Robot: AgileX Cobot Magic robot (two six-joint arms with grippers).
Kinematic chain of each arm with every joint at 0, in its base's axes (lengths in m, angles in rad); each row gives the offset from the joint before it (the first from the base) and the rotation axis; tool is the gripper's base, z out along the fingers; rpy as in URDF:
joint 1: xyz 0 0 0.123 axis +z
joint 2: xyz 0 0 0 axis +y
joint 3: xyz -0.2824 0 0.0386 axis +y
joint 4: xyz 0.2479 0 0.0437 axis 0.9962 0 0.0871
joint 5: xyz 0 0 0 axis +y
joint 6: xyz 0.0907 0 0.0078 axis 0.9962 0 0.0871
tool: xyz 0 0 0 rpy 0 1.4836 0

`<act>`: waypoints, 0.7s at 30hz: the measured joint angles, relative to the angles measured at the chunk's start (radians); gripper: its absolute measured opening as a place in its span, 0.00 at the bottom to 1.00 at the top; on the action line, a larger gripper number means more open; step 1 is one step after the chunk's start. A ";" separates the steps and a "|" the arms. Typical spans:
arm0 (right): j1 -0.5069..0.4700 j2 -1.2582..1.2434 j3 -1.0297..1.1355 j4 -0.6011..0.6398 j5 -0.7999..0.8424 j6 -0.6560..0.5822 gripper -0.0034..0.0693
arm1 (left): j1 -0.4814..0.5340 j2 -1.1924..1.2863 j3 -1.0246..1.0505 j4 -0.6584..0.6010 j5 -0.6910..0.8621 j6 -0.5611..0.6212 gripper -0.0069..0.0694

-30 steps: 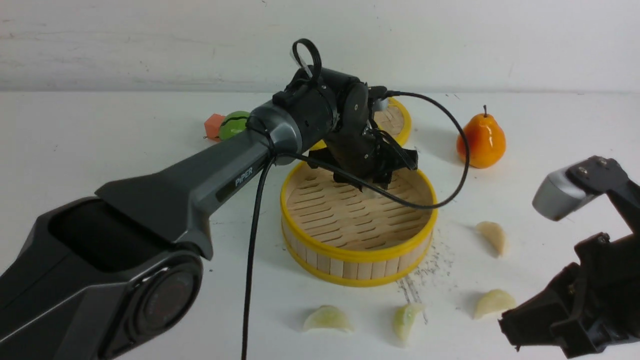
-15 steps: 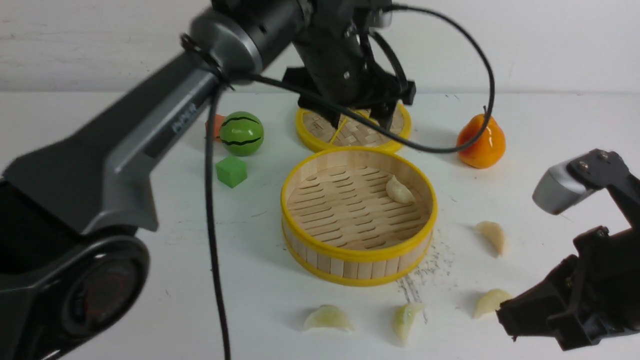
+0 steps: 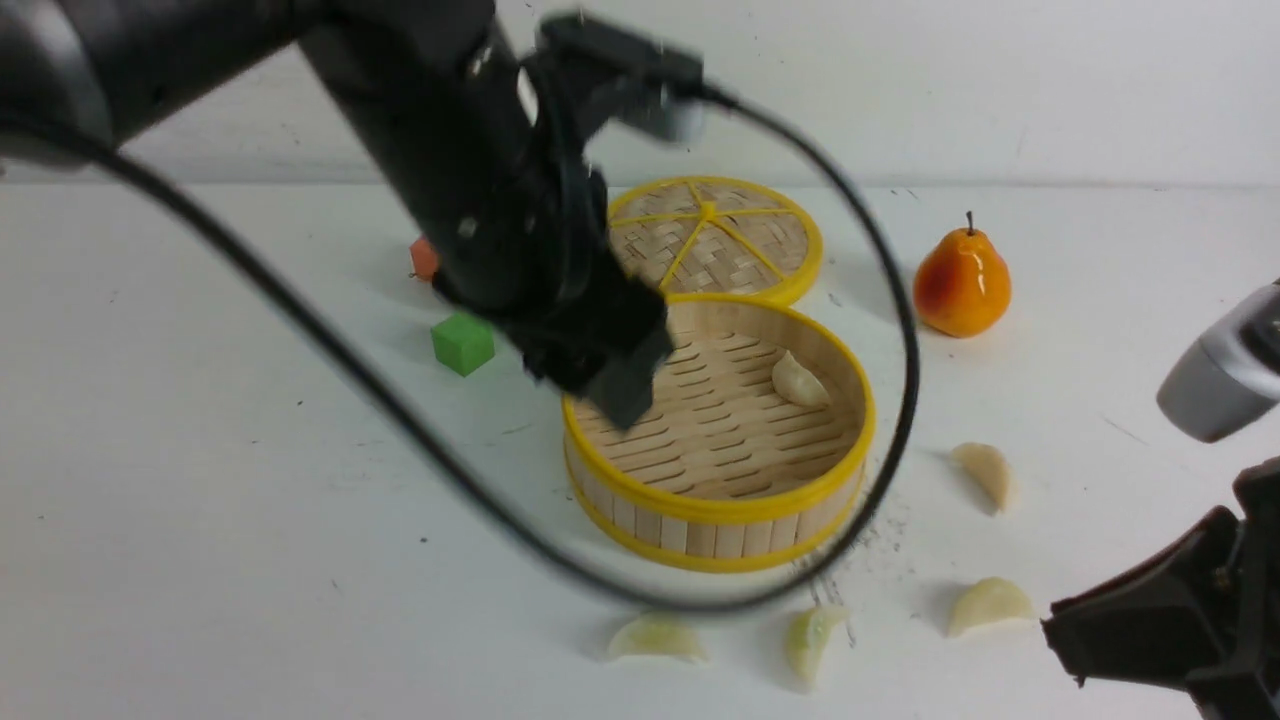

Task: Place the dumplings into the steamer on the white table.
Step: 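Reach for and grasp a dumpling on the table with the left gripper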

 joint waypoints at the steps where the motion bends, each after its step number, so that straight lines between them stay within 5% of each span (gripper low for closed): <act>1: 0.000 -0.004 0.000 0.000 -0.001 0.000 0.12 | 0.000 -0.016 0.066 -0.030 -0.002 0.066 0.75; 6: 0.000 -0.007 0.000 0.000 -0.012 0.000 0.13 | 0.000 -0.021 0.294 -0.102 -0.173 0.326 0.75; 21: 0.000 -0.007 0.000 -0.002 -0.026 0.000 0.14 | 0.000 0.198 0.358 -0.200 -0.500 0.500 0.75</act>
